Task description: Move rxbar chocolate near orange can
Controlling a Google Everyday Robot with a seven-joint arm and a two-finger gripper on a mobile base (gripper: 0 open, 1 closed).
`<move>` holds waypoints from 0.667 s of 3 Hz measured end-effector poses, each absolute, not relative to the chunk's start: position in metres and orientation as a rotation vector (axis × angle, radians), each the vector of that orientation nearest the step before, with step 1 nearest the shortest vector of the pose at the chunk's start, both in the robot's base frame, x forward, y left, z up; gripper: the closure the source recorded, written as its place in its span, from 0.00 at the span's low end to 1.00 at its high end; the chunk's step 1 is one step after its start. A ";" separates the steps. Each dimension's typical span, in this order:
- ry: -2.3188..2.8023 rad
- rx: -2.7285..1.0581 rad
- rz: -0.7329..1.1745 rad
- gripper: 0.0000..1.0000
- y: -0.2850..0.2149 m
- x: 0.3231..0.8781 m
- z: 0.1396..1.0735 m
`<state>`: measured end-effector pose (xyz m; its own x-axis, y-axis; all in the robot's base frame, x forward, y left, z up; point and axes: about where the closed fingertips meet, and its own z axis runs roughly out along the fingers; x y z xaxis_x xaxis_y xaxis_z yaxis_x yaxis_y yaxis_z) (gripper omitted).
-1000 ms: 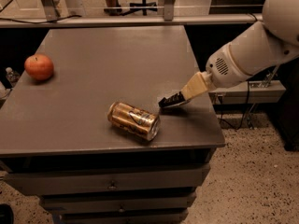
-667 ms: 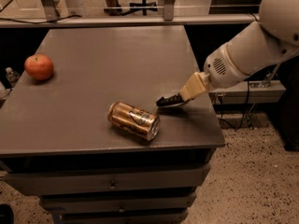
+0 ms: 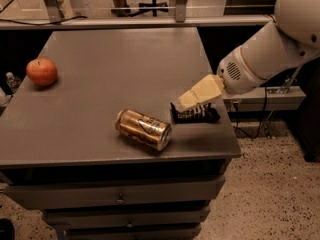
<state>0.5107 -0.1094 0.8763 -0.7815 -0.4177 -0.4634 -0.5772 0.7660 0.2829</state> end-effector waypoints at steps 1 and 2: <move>2.553 -0.793 0.540 0.00 -0.112 0.527 0.881; 2.466 -0.850 0.457 0.00 -0.116 0.566 0.895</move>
Offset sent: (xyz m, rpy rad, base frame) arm 0.1139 -0.0154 0.0468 -0.0980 -0.3061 0.0821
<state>0.5656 -0.1164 0.8948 -0.6871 -0.4803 -0.5452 -0.6436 0.7505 0.1500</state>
